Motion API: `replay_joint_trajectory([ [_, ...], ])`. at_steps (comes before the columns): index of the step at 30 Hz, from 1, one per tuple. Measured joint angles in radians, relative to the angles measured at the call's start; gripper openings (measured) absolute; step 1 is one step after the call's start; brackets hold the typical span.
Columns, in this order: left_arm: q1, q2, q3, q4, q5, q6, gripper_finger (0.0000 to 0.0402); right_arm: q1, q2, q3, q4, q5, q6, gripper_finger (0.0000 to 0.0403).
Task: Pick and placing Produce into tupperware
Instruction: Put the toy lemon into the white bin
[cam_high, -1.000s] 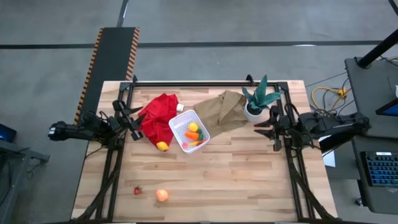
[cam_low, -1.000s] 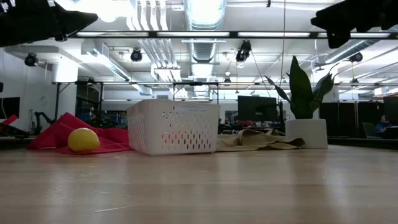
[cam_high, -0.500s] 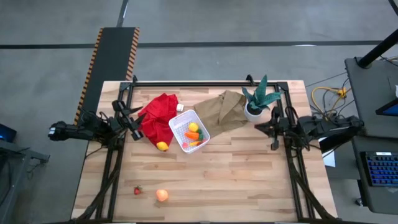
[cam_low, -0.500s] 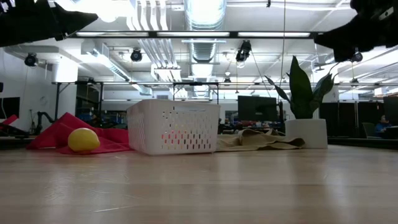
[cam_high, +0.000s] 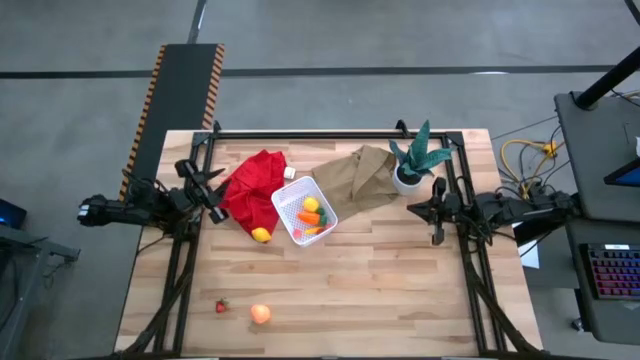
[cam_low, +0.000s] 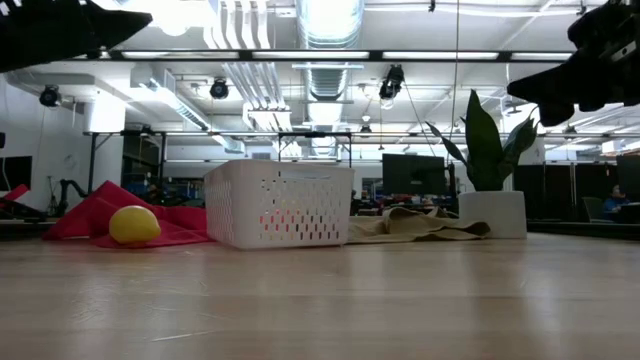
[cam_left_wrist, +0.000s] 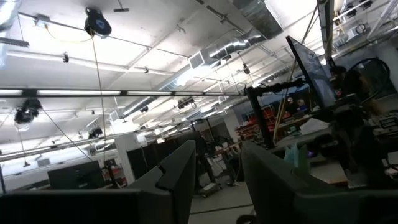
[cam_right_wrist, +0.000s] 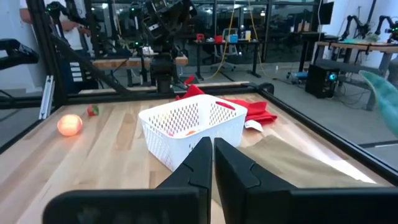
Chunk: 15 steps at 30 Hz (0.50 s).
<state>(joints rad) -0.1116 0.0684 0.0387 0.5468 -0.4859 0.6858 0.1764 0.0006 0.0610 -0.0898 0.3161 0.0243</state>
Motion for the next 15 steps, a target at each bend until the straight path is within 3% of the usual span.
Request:
replay_joint_trajectory([
  [10, 0.000, 0.034, 0.012, -0.070, -0.001, -0.078, 0.0120, 0.000, 0.003, 0.020, -0.001, 0.000, 0.021, 0.0009],
  [15, 0.000, 0.076, 0.037, -0.126, -0.008, -0.158, 0.0156, 0.000, 0.002, 0.034, -0.001, -0.001, 0.001, 0.0009],
])
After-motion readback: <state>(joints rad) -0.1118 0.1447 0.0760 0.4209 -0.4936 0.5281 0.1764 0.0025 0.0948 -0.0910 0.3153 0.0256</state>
